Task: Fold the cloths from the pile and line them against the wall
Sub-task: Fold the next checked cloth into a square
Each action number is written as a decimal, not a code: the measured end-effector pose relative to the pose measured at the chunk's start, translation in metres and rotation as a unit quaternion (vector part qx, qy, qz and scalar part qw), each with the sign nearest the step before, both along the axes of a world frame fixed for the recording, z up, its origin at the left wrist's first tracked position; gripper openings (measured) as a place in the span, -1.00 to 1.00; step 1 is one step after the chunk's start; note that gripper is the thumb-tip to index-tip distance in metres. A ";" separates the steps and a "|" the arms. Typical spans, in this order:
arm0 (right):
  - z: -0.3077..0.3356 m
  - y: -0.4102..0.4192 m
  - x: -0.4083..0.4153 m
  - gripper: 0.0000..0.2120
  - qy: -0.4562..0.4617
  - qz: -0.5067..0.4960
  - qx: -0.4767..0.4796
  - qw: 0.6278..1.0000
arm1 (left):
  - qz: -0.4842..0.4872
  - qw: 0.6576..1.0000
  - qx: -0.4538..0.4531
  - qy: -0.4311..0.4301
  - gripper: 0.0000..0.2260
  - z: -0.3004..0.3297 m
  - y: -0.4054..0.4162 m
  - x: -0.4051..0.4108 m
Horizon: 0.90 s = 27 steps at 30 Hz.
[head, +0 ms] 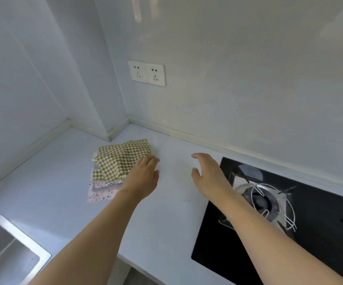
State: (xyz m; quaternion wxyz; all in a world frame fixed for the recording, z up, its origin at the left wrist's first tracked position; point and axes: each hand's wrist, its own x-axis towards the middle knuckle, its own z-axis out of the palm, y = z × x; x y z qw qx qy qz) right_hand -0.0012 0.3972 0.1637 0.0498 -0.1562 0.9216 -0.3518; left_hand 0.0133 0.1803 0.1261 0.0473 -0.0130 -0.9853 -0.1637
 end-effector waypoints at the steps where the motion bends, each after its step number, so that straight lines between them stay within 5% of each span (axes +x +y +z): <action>1: -0.002 -0.009 -0.005 -0.56 0.001 0.011 0.003 1.000 | 0.014 1.000 -0.003 -0.009 -0.67 0.000 -0.013 0.000; 7: -0.032 -0.081 -0.032 -0.61 -0.009 0.067 0.032 0.997 | 0.039 0.998 0.004 -0.040 -0.73 -0.019 -0.087 -0.006; 16: -0.132 -0.189 -0.101 -0.58 0.042 0.160 0.138 0.977 | -0.071 0.992 -0.020 -0.098 -0.96 -0.100 -0.168 -0.074; 19: -0.171 -0.203 -0.116 -0.54 0.066 0.190 0.178 0.963 | -0.096 0.986 -0.018 -0.137 -0.78 -0.124 -0.178 -0.082; 27: -0.195 -0.203 -0.117 -0.71 0.218 0.206 0.218 0.929 | -0.101 0.995 -0.005 0.025 -0.85 -0.152 -0.184 -0.084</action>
